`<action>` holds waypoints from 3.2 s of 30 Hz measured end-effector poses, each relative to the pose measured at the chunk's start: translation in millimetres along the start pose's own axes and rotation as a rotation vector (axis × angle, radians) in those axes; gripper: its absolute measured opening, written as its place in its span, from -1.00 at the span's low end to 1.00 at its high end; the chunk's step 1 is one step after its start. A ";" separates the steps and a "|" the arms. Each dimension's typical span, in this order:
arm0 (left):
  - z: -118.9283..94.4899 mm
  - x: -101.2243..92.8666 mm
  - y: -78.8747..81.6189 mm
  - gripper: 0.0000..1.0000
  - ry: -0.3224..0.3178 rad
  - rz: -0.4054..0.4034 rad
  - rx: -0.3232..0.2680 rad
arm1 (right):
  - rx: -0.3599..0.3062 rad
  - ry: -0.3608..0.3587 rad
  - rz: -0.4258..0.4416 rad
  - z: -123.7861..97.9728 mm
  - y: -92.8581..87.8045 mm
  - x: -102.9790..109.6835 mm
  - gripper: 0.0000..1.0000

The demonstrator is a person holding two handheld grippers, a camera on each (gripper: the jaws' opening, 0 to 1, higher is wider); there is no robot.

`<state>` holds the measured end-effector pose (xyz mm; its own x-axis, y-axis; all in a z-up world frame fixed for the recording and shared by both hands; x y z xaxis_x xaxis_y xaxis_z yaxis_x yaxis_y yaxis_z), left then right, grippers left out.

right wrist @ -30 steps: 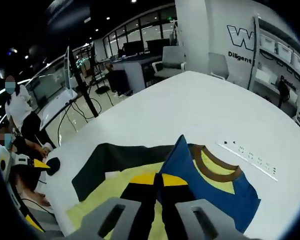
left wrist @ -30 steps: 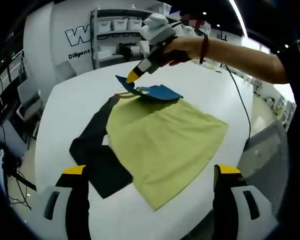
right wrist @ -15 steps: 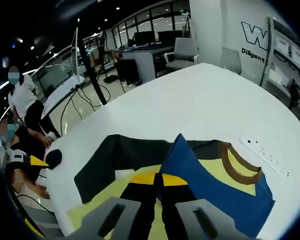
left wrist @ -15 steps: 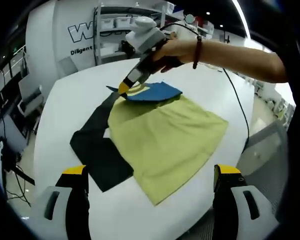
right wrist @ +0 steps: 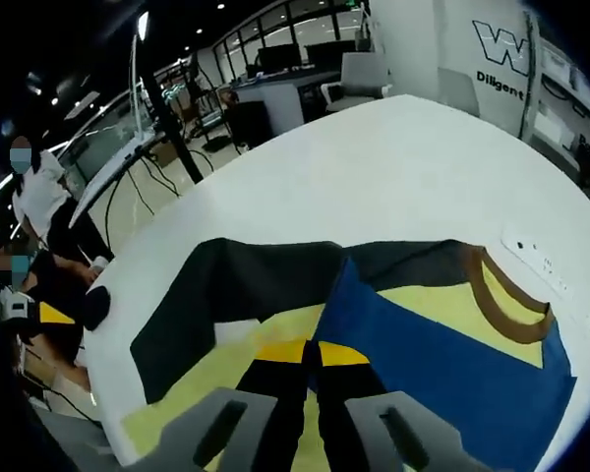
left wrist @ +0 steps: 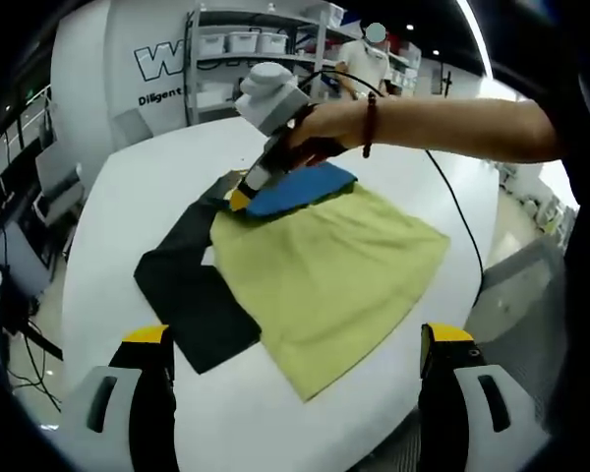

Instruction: Fold the garment on the visible template until the final outline fits inside the template.

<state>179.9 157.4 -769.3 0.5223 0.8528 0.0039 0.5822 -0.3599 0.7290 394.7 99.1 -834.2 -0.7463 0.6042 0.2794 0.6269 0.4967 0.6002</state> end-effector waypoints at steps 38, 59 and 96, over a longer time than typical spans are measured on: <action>0.6 7.3 7.6 0.99 0.048 -0.064 -0.005 | -0.200 0.032 0.154 -37.6 -6.1 -4.4 0.62; 0.8 -2.0 12.0 0.99 0.050 -0.047 -0.010 | -0.252 -0.075 0.210 -104.4 -46.7 -47.2 0.97; 0.4 0.4 13.0 0.99 0.058 -0.017 -0.018 | -0.213 -0.267 0.391 -149.6 -147.6 -132.2 -0.20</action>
<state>187.9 152.8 -760.1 0.4751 0.8794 0.0305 0.5790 -0.3385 0.7418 367.3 -147.3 -847.6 -0.3644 0.8712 0.3290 0.7674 0.0808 0.6361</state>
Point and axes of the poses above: the point that each gripper's makers call its tool centre point, and the gripper's own axes: z roughly forward along the fingers, x roughly to its left, y roughly out of its top, the point moved 1 cm from there along -z, roughly backward along the fingers, and after that the axes turned 8 degrees about y, right-handed, at the moved point
